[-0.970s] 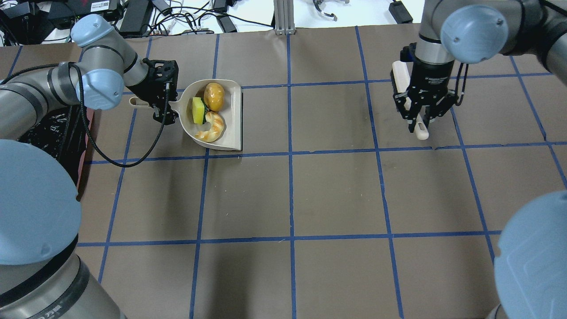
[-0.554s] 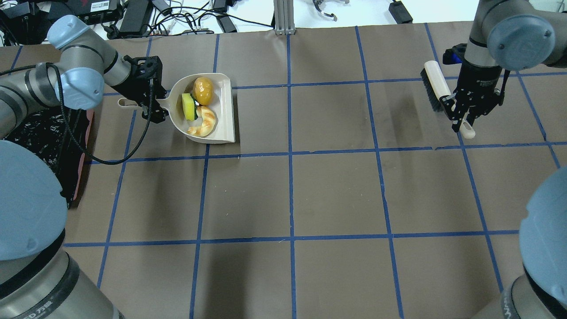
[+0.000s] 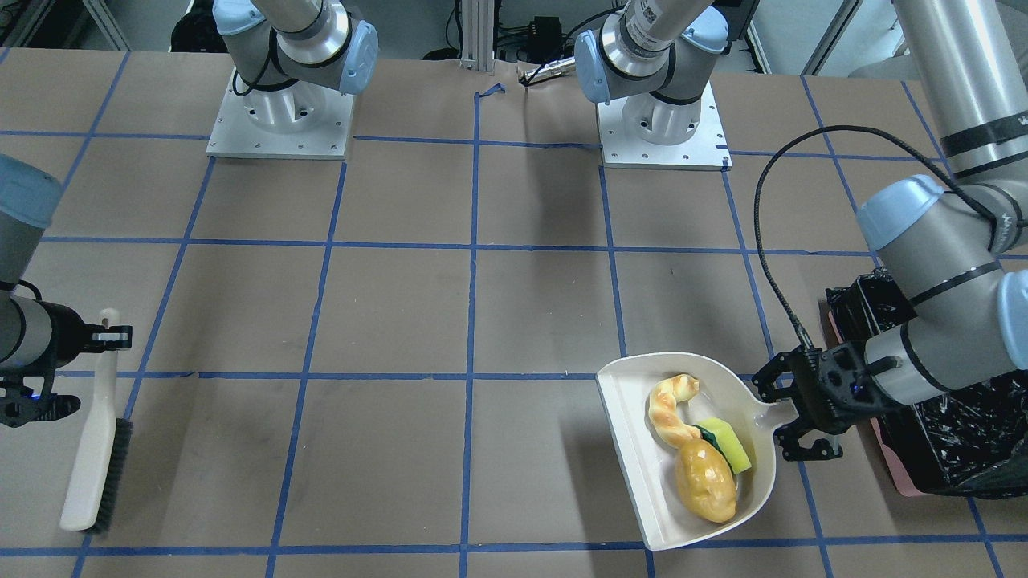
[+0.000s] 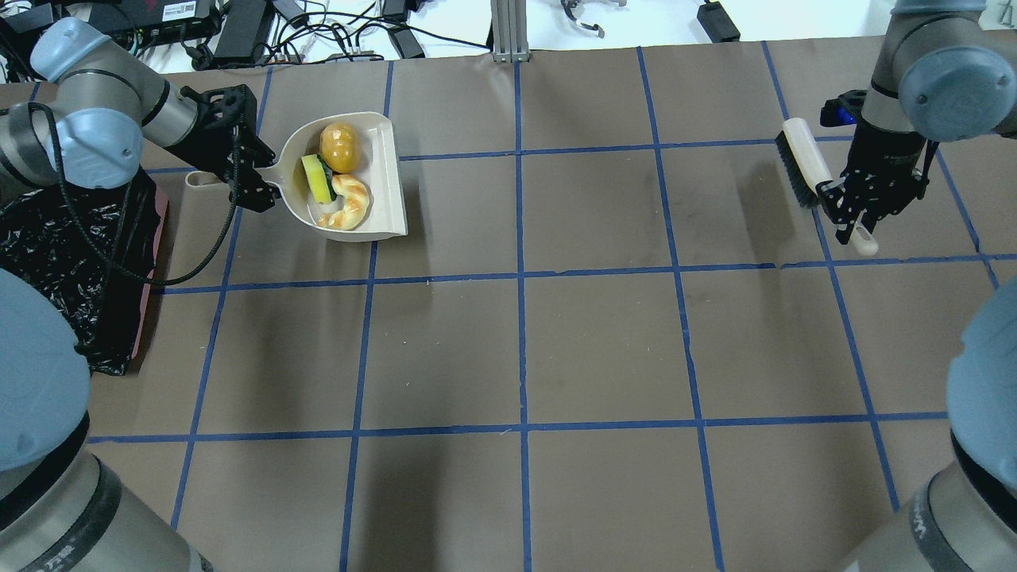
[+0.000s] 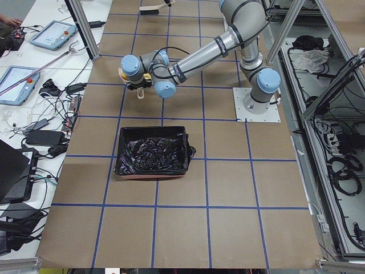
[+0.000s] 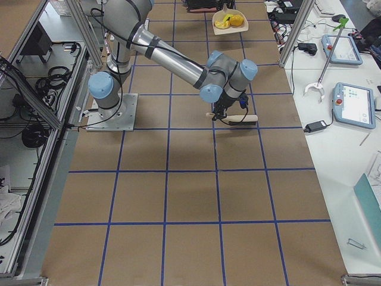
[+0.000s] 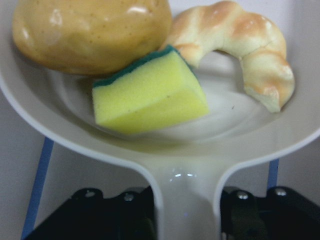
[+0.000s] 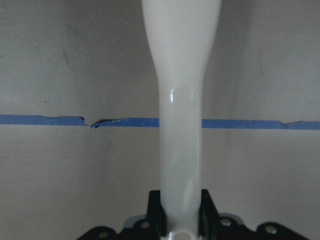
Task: Sweep and dump trash into bin
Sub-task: 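Carry the dustpan over the black bin and tilt it with the left gripper, then tip the dustpan into the bin while the right gripper releases the brush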
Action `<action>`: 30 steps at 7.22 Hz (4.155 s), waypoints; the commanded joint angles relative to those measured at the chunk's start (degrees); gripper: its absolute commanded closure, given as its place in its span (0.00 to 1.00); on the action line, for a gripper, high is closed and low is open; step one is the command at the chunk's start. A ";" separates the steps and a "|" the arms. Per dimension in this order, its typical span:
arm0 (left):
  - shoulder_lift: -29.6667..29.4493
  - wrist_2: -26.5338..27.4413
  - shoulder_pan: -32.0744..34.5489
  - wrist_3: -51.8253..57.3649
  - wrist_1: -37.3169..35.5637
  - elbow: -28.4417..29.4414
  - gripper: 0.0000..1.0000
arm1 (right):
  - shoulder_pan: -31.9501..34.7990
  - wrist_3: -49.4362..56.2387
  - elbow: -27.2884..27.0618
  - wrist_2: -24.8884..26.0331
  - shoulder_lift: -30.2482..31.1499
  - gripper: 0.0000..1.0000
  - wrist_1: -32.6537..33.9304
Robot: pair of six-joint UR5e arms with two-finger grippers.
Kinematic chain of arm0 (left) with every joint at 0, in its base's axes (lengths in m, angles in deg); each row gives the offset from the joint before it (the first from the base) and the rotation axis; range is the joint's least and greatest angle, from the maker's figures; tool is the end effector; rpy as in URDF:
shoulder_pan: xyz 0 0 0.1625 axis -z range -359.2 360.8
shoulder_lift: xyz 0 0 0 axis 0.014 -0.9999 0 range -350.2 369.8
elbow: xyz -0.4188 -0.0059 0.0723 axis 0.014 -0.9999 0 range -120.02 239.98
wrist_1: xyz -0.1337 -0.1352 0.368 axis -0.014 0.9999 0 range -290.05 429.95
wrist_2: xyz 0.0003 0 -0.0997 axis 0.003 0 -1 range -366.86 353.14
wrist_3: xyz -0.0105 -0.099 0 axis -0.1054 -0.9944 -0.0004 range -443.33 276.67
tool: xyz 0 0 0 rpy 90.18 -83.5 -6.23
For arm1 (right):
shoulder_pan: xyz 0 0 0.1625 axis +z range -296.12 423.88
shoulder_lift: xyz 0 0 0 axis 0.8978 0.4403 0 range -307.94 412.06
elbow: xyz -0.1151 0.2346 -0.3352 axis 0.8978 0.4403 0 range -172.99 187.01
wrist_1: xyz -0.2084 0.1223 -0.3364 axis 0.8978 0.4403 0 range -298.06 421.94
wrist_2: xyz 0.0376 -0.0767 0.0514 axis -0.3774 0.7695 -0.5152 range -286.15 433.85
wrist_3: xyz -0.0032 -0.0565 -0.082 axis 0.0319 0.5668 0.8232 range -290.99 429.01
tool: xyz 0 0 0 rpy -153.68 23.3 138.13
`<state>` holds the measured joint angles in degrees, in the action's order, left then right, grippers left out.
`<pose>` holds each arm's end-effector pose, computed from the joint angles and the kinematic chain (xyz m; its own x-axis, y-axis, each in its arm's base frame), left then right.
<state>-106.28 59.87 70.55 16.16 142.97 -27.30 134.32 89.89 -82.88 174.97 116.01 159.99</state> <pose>0.0581 -0.6562 0.2868 -0.1997 0.9788 0.0448 0.8918 0.2005 -0.4057 -0.0947 -0.6075 0.2491 -0.9960 -0.0650 0.0621 -0.0391 0.9350 0.3525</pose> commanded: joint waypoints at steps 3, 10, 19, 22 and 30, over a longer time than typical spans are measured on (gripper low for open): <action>4.71 -1.86 -8.37 4.74 14.41 7.82 1.00 | 0.04 -2.68 -1.60 -0.23 0.29 1.00 -0.32; 4.64 2.53 -28.93 12.49 17.59 10.90 1.00 | 1.10 -2.34 -2.39 -0.14 1.35 1.00 1.43; 0.59 12.34 -40.13 24.24 13.99 13.63 1.00 | 1.10 -2.43 -4.94 0.39 1.53 1.00 4.96; 0.41 20.08 -36.97 31.80 10.42 13.54 1.00 | 1.10 -2.25 -5.03 0.04 1.44 0.94 4.96; -0.20 28.70 -32.92 32.35 1.61 13.45 1.00 | 1.10 -2.16 -4.94 0.30 1.00 0.48 5.04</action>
<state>-106.42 86.70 37.23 48.76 146.28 -13.91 135.42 87.73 -87.83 175.19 117.05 164.96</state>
